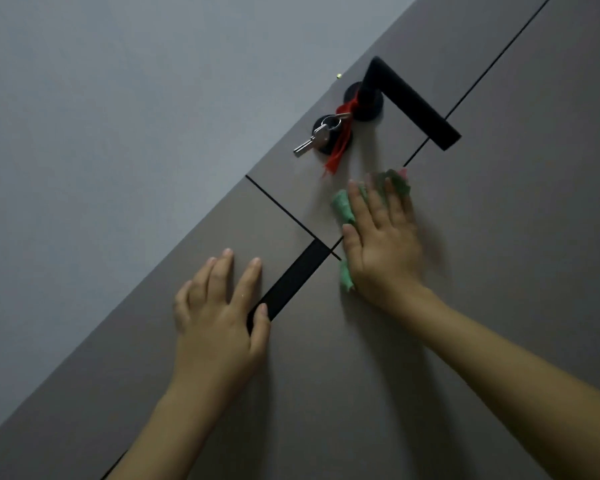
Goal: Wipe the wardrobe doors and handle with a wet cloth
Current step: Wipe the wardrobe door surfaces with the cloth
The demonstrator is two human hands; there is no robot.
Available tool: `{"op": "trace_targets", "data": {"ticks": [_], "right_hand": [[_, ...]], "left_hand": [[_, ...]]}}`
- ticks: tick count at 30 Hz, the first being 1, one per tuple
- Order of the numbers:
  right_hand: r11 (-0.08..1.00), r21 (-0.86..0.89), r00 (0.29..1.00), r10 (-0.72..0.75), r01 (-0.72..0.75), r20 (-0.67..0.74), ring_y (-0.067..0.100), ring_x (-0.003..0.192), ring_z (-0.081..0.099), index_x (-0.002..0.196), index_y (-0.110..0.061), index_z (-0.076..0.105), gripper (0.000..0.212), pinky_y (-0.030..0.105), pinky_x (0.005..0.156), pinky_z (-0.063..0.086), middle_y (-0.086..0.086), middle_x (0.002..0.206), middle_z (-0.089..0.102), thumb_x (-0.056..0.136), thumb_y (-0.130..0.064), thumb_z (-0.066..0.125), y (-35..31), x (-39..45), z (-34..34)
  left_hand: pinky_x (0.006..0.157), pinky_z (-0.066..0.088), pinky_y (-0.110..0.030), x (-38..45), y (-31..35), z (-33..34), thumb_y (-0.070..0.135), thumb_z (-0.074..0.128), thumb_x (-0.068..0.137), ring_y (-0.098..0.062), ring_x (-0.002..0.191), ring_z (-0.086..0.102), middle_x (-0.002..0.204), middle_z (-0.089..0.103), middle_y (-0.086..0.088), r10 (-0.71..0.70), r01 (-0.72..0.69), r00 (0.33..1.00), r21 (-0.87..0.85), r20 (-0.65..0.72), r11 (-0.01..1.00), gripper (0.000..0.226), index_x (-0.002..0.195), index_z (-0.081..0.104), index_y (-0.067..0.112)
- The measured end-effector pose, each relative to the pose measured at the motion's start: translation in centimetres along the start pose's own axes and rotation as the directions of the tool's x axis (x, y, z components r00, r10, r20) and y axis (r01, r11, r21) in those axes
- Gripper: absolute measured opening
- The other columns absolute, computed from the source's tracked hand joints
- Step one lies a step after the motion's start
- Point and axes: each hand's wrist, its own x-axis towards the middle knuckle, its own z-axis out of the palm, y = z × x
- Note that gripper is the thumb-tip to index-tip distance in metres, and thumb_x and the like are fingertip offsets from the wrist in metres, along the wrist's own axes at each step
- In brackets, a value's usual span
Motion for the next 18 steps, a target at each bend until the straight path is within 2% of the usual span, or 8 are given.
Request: {"op": "trace_targets", "data": {"ticks": [1, 3, 6, 8, 11, 13, 15, 18], "right_hand": [[0.999, 0.015, 0.999, -0.039, 0.039, 0.000, 0.027, 0.146, 0.012, 0.149, -0.014, 0.029, 0.056, 0.041, 0.118, 0.005, 0.010, 0.156, 0.023, 0.098, -0.038, 0.026, -1.4, -0.6, 0.3], [0.968, 0.026, 0.967, -0.250, 0.249, 0.041, 0.029, 0.145, 0.018, 0.148, -0.015, 0.032, 0.054, 0.043, 0.118, 0.010, 0.010, 0.155, 0.026, 0.099, -0.038, 0.028, -3.1, -3.2, 0.8], [0.859, 0.057, 0.854, -0.512, 0.508, 0.099, 0.029, 0.142, 0.027, 0.144, -0.017, 0.038, 0.050, 0.042, 0.119, 0.014, 0.009, 0.151, 0.035, 0.100, -0.038, 0.031, -1.8, -4.8, -0.1], [0.864, 0.039, 0.860, -0.503, 0.501, 0.082, 0.029, 0.140, 0.031, 0.144, -0.018, 0.039, 0.050, 0.041, 0.118, 0.016, 0.009, 0.149, 0.038, 0.100, -0.039, 0.028, -1.0, -2.1, 0.1], [0.955, 0.030, 0.956, -0.294, 0.295, -0.011, 0.031, 0.139, 0.034, 0.143, -0.016, 0.043, 0.052, 0.040, 0.116, 0.013, 0.011, 0.148, 0.041, 0.097, -0.038, 0.032, -2.6, 4.3, 1.2], [0.974, 0.041, 0.975, -0.222, 0.223, -0.034, 0.032, 0.139, 0.033, 0.143, -0.014, 0.043, 0.053, 0.041, 0.116, 0.010, 0.011, 0.147, 0.042, 0.096, -0.037, 0.032, -4.2, 5.9, 1.6], [0.957, 0.027, 0.957, -0.287, 0.288, -0.038, 0.032, 0.142, 0.027, 0.144, -0.014, 0.040, 0.053, 0.043, 0.117, 0.011, 0.012, 0.150, 0.037, 0.097, -0.036, 0.031, -4.2, 4.2, 1.5], [0.892, 0.027, 0.889, -0.452, 0.452, 0.069, 0.029, 0.144, 0.022, 0.147, -0.017, 0.035, 0.051, 0.046, 0.118, 0.016, 0.009, 0.154, 0.030, 0.100, -0.037, 0.029, -2.8, -1.2, 0.8]], "left_hand": [[0.100, 0.022, -0.044, 0.0, -0.1, 0.1, 0.039, 0.039, 0.083, -0.030, 0.126, 0.034, 0.137, 0.047, -0.019, 0.012, -0.012, 1.000, 0.008, -0.008, 1.000, 0.056, 0.133, 0.052, 0.018], [0.100, 0.020, -0.042, -0.2, -0.4, 0.2, 0.039, 0.039, 0.083, -0.030, 0.128, 0.033, 0.139, 0.046, -0.018, 0.022, -0.021, 1.000, 0.004, -0.012, 1.000, 0.057, 0.135, 0.052, 0.019], [0.100, 0.021, -0.039, -0.3, -0.8, -0.1, 0.041, 0.038, 0.083, -0.028, 0.129, 0.032, 0.141, 0.046, -0.018, 0.042, -0.042, 0.999, 0.002, 0.006, 0.999, 0.059, 0.136, 0.053, 0.020], [0.096, 0.023, -0.038, -0.2, -1.1, -0.3, 0.042, 0.038, 0.083, -0.027, 0.128, 0.033, 0.140, 0.048, -0.018, 0.068, -0.068, 0.997, 0.019, 0.021, 0.997, 0.058, 0.135, 0.055, 0.020], [0.093, 0.024, -0.038, 0.1, -1.4, -0.3, 0.042, 0.037, 0.084, -0.026, 0.126, 0.034, 0.140, 0.049, -0.016, 0.085, -0.086, 0.995, 0.041, 0.044, 0.995, 0.058, 0.135, 0.054, 0.022], [0.092, 0.024, -0.037, 0.0, -1.9, -0.3, 0.042, 0.037, 0.084, -0.026, 0.126, 0.035, 0.140, 0.049, -0.014, 0.098, -0.100, 0.994, 0.056, 0.041, 0.993, 0.057, 0.136, 0.054, 0.022], [0.091, 0.024, -0.035, 0.1, -2.3, -0.4, 0.039, 0.037, 0.085, -0.024, 0.126, 0.035, 0.141, 0.049, -0.012, 0.125, -0.127, 0.991, 0.046, 0.041, 0.991, 0.057, 0.136, 0.053, 0.021], [0.093, 0.026, -0.033, 0.2, -3.1, -0.8, 0.036, 0.037, 0.085, -0.021, 0.127, 0.037, 0.141, 0.050, -0.009, 0.136, -0.136, 0.990, -0.023, 0.038, 0.990, 0.057, 0.136, 0.052, 0.015]]}}
